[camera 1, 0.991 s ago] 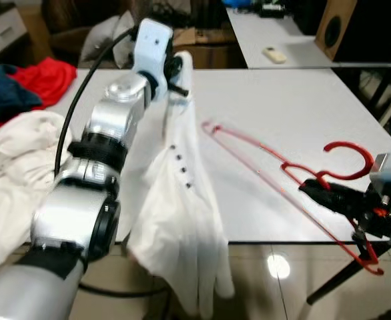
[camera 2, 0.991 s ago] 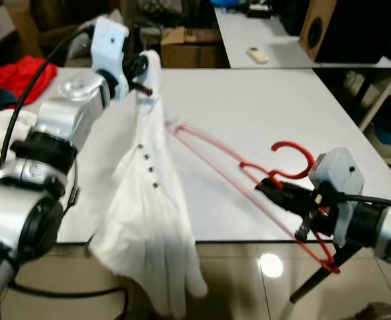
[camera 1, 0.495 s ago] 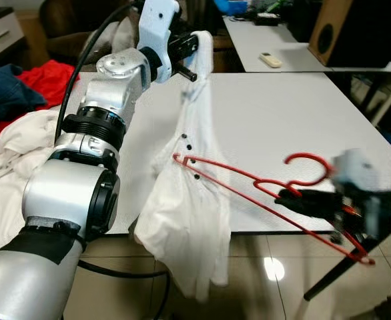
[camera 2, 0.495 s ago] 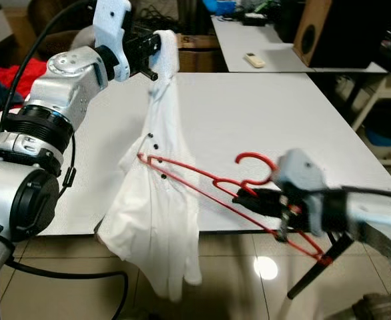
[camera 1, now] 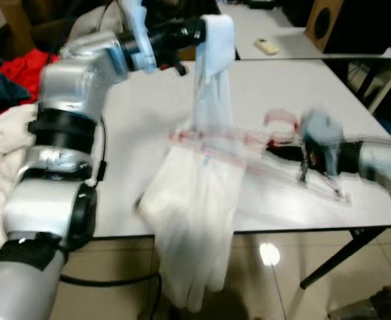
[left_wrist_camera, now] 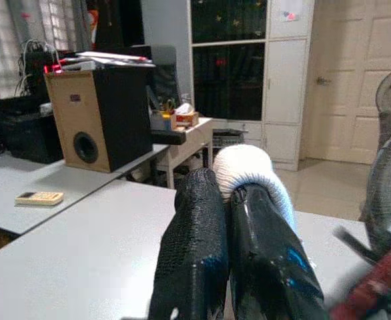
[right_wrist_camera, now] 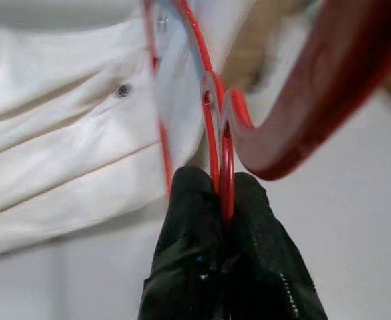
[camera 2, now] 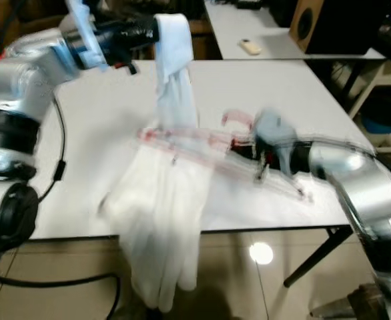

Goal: Hang hanger

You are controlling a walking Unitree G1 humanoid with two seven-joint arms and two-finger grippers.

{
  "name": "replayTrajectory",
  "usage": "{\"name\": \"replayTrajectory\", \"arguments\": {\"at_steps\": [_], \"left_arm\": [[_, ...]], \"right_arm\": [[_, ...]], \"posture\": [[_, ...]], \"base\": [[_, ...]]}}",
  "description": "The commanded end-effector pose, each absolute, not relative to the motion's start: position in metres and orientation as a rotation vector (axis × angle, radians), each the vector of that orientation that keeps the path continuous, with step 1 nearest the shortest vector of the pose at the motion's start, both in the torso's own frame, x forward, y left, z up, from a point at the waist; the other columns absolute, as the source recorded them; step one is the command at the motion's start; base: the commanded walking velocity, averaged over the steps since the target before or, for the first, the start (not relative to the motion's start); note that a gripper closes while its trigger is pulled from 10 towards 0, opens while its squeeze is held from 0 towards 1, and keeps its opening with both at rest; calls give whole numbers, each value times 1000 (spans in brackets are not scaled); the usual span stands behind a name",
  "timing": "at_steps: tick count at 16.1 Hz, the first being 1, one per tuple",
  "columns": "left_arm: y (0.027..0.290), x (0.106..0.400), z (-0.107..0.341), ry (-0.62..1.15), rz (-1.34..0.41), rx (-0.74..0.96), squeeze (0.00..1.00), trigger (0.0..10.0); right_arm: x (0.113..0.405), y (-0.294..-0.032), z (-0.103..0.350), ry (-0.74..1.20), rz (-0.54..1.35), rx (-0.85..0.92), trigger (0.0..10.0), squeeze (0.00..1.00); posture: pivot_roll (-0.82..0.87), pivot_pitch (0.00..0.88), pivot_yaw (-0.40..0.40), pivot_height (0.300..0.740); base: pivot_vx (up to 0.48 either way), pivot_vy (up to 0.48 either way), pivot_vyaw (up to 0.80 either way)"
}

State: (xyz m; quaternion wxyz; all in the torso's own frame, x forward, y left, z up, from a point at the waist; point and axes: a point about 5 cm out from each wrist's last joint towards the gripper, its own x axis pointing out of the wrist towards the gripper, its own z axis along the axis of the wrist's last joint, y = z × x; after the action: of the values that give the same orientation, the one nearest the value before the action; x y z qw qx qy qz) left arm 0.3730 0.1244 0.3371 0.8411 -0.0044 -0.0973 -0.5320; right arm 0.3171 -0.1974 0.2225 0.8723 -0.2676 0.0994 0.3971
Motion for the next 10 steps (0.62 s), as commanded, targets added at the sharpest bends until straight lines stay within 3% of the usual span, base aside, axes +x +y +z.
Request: {"name": "replayTrajectory", "arguments": {"at_steps": [1, 4, 7, 8, 10], "left_arm": [[138, 358, 369, -350, -1189, -40, 0, 10000], [166, 350, 413, -527, -1091, -165, 0, 10000], [175, 343, 433, -617, -1058, -204, 0, 10000], [169, 339, 431, -617, -1085, -214, 0, 10000], [150, 342, 408, -537, -1113, -216, 0, 10000]], "right_arm": [[347, -210, 251, 93, 641, -629, 10000, 0], [388, -203, 329, -198, 422, -748, 10000, 0], [390, -199, 400, -499, 241, -662, 10000, 0], [391, -198, 404, -508, 261, -649, 10000, 0], [399, -195, 366, -397, 380, -696, 10000, 0]], "posture": [[-69, 0, 22, 740], [-60, 0, 21, 740], [-49, 0, 14, 740], [-51, 0, 13, 740], [-53, 0, 16, 740]], "base": [[0, 0, 0], [0, 0, 0], [0, 0, 0], [0, 0, 0], [0, 0, 0]]}}
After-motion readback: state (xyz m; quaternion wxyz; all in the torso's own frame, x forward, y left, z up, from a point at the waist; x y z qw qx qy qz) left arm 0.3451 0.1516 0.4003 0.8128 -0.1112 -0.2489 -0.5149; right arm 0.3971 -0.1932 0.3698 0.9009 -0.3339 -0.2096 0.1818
